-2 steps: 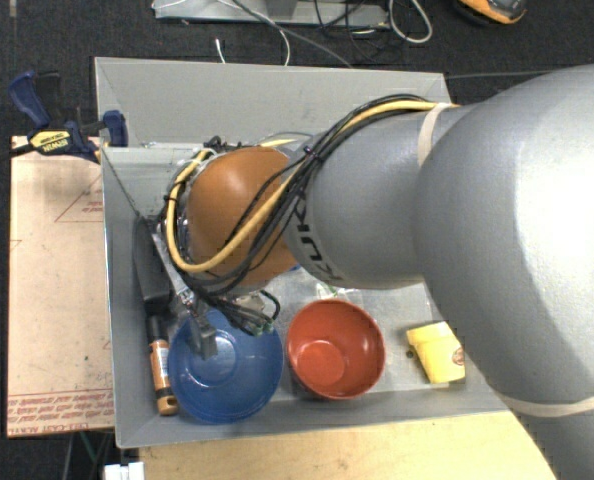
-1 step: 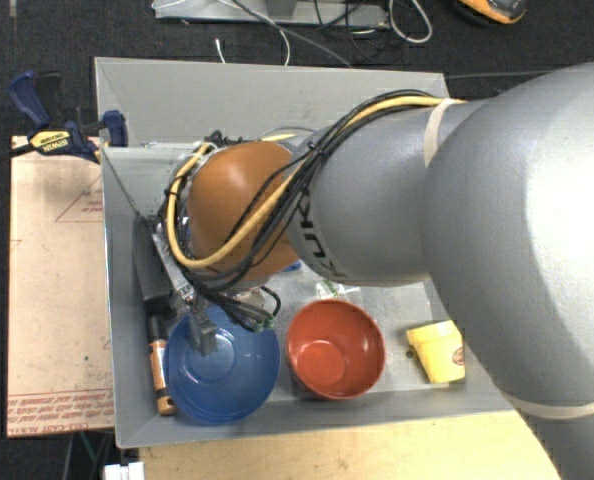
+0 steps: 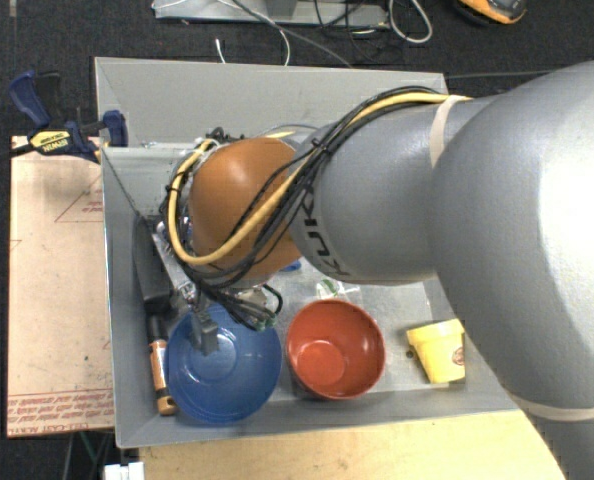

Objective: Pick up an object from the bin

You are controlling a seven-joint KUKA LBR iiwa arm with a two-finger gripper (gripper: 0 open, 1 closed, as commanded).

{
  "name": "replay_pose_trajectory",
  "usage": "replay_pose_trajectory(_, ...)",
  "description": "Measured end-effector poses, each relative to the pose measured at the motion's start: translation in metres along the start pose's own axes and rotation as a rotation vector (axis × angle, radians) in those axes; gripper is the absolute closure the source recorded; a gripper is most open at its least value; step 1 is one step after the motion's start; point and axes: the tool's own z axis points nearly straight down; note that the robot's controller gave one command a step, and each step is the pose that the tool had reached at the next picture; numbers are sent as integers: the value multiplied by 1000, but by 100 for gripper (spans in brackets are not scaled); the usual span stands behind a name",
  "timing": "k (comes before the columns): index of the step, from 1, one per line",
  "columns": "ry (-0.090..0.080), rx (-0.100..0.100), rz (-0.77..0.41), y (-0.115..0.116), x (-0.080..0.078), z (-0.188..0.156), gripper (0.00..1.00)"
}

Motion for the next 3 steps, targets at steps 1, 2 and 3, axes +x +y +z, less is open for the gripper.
replay_pose_trajectory(1, 0, 0, 0, 0, -1, -20, 100)
replay_pose_trajectory(2, -4, -1, 2, 0, -2, -38, 100)
replay_pose_trajectory(3, -5, -1, 2, 0, -3, -46, 100)
